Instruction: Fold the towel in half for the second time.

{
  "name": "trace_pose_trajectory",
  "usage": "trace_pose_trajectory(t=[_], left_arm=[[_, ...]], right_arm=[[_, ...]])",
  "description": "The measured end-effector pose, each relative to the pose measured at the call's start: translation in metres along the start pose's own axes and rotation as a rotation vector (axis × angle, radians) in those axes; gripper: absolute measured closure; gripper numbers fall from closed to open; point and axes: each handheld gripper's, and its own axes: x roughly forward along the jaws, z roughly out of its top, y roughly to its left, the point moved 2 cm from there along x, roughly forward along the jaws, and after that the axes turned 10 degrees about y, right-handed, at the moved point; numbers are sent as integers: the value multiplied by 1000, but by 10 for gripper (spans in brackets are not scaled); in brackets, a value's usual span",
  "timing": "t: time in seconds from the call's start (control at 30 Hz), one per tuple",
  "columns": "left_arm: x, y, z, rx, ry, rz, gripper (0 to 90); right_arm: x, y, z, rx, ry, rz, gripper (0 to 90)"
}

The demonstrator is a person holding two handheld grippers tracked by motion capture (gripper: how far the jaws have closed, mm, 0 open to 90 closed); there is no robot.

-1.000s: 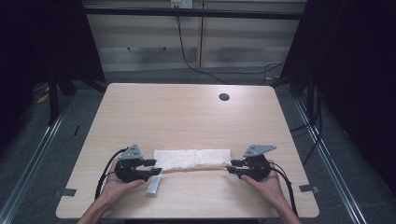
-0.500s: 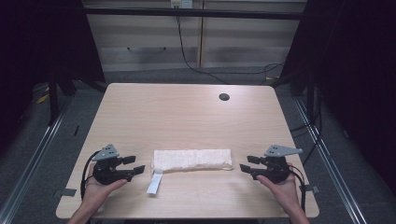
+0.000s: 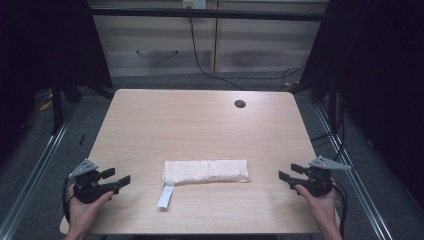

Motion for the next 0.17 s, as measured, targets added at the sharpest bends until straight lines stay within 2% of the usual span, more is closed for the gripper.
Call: trace_pose_trajectory(t=[0.03, 0.07, 0.13, 0.17], left_arm=[[2, 4, -2, -16, 1, -10, 161], [3, 4, -3, -17, -6, -4, 164], [5, 2, -3, 16, 9, 7, 163], [5, 2, -3, 16, 9, 7, 163]], right_arm=[[3, -3, -1, 8, -5, -20, 331], [5, -3, -2, 10, -2, -23, 324], [10, -3, -5, 5, 17, -35, 320], [10, -3, -5, 5, 17, -35, 320]])
